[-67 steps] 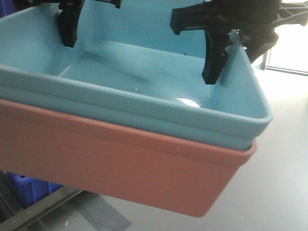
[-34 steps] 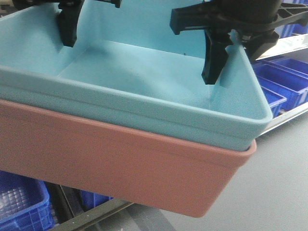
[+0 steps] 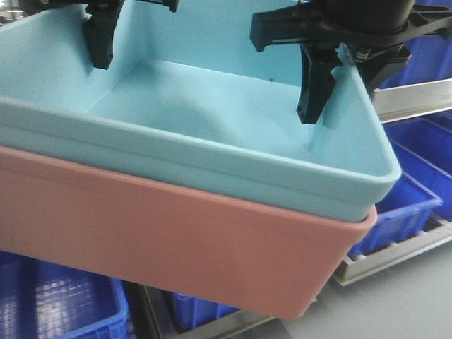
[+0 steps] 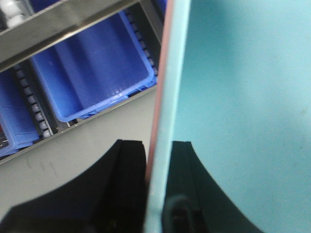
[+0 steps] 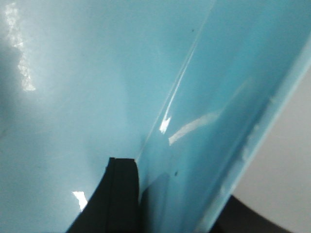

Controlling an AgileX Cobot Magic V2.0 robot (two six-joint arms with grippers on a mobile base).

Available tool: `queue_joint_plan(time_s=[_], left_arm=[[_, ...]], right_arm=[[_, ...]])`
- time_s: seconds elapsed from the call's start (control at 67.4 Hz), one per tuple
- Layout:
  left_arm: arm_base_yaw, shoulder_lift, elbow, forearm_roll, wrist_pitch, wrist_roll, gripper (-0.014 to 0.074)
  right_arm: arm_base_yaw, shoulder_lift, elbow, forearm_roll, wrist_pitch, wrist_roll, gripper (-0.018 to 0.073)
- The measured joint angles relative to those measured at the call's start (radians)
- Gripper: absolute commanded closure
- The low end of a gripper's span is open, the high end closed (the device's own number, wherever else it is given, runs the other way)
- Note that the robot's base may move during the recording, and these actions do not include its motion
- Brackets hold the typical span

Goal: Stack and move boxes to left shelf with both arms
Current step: 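Hold the stacked bins with both grippers as the base approaches the roller shelf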

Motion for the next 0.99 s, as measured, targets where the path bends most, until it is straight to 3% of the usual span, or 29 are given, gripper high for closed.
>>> queue_joint_plan(time_s=[0.995], left_arm=[[0.0, 0.0, 0.0, -0.001, 0.0, 0.0, 0.0605]], right_arm=[[0.0, 0.0, 0.0, 0.0, 0.0, 0.0, 0.0503]])
